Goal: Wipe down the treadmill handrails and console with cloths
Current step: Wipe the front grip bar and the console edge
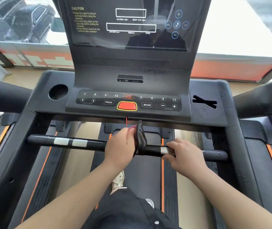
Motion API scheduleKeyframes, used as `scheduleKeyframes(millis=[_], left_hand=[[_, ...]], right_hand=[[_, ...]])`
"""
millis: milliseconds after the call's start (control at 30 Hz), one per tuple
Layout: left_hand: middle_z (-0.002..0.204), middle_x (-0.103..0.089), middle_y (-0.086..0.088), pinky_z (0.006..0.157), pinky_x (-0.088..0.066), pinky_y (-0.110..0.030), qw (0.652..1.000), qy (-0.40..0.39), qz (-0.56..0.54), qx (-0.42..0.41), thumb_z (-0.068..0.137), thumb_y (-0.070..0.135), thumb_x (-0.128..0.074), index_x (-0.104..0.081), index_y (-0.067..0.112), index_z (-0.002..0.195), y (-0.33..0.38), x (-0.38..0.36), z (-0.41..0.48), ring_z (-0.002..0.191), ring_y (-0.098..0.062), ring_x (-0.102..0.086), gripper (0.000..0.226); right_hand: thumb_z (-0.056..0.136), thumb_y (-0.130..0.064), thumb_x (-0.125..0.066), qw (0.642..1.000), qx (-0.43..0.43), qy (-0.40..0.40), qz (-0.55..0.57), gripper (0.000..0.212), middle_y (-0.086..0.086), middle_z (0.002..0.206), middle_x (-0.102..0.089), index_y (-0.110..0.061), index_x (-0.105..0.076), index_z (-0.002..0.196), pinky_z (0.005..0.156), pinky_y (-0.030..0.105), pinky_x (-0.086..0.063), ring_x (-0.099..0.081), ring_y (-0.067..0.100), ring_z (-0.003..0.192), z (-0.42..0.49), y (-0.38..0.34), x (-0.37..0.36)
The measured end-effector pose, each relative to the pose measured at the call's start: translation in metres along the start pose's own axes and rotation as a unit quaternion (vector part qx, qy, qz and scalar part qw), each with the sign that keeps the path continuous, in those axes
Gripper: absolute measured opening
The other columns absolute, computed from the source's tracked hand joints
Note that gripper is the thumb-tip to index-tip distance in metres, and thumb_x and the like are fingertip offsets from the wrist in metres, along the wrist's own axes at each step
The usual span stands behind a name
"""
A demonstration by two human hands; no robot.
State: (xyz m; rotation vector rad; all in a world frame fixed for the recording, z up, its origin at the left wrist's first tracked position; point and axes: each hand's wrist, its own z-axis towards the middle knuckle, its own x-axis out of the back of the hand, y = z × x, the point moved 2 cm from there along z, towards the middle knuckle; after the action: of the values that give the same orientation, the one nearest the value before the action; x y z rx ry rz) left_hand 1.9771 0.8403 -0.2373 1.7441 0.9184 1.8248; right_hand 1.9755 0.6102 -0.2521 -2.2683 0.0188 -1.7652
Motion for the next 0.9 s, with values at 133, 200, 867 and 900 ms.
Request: scheduleKeyframes(millis=[133, 200, 867, 900], left_hand=[[0.080, -0.065, 0.012, 0.073, -0.043, -0.030, 0.992, 0.095, -0.078, 0.014, 0.109, 0.031, -0.041, -0.062, 0.027, 0.089, 0.012, 0.042, 0.010, 0.081, -0.008, -0.061, 0.030], [0.085, -0.068, 0.013, 0.076, -0.047, -0.032, 0.989, 0.122, -0.080, -0.028, 0.110, 0.033, -0.041, -0.067, 0.023, 0.103, 0.031, 0.059, 0.014, 0.083, -0.010, -0.063, 0.028], [0.101, -0.069, -0.005, 0.083, -0.046, -0.042, 0.896, -0.230, 0.358, -0.128, 0.077, 0.090, 0.006, -0.061, 0.027, 0.099, 0.030, -0.072, 0.005, 0.100, -0.031, -0.065, 0.095], [0.092, -0.070, -0.004, 0.076, -0.046, -0.039, 0.893, -0.247, 0.358, -0.111, 0.073, 0.094, 0.007, -0.063, 0.024, 0.087, 0.031, -0.073, 0.013, 0.095, -0.030, -0.067, 0.100]], right_hand=[[0.089, -0.059, -0.062, 1.000, -0.001, -0.003, -0.006, 0.036, -0.011, 0.103, -0.057, -0.030, -0.065, 0.110, 0.073, 0.031, -0.043, -0.055, 0.015, 0.108, 0.000, -0.001, 0.002], [0.089, -0.058, -0.063, 1.000, -0.001, -0.008, -0.010, 0.033, -0.012, 0.099, -0.055, -0.031, -0.065, 0.108, 0.069, 0.030, -0.038, -0.054, 0.014, 0.107, 0.000, -0.001, 0.004], [0.087, -0.028, -0.058, 0.999, 0.006, -0.030, 0.029, 0.020, -0.006, 0.101, -0.060, -0.025, -0.065, 0.105, 0.079, 0.035, -0.051, -0.058, 0.021, 0.106, -0.002, 0.005, 0.002], [0.087, -0.030, -0.062, 0.998, 0.004, -0.042, 0.043, 0.026, -0.008, 0.107, -0.060, -0.027, -0.064, 0.112, 0.082, 0.036, -0.052, -0.058, 0.019, 0.109, -0.004, 0.008, 0.004]])
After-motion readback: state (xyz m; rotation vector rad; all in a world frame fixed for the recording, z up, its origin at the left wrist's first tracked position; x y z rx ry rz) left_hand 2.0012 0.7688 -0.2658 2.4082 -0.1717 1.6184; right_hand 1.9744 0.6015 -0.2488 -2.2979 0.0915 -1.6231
